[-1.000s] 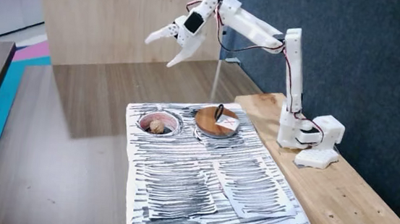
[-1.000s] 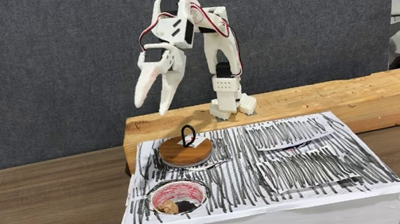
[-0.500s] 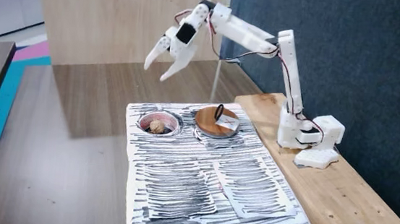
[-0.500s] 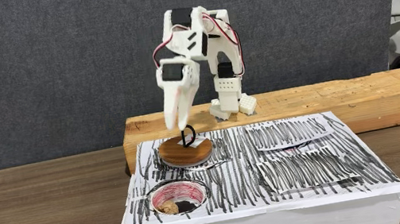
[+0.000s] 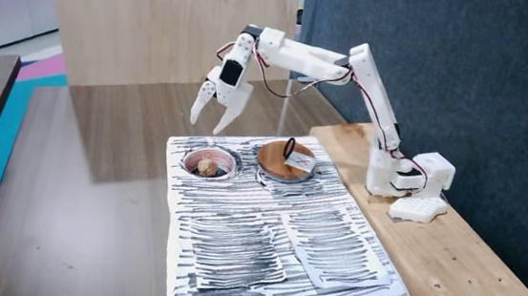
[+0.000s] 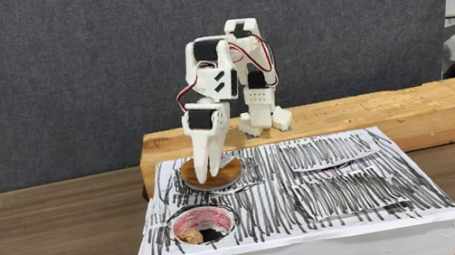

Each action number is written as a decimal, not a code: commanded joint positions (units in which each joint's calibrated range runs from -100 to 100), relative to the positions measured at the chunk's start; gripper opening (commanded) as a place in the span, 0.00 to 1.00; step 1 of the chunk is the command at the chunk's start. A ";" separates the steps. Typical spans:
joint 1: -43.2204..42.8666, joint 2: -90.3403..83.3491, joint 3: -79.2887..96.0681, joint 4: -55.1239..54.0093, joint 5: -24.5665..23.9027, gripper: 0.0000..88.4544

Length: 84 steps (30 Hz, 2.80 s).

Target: Pick the brown debris from the hole.

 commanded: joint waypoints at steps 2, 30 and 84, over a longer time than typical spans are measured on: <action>0.68 0.94 -1.97 -0.37 -0.29 0.20; 3.53 8.89 -1.08 0.22 0.28 0.20; 4.33 18.94 -2.06 -0.54 1.37 0.33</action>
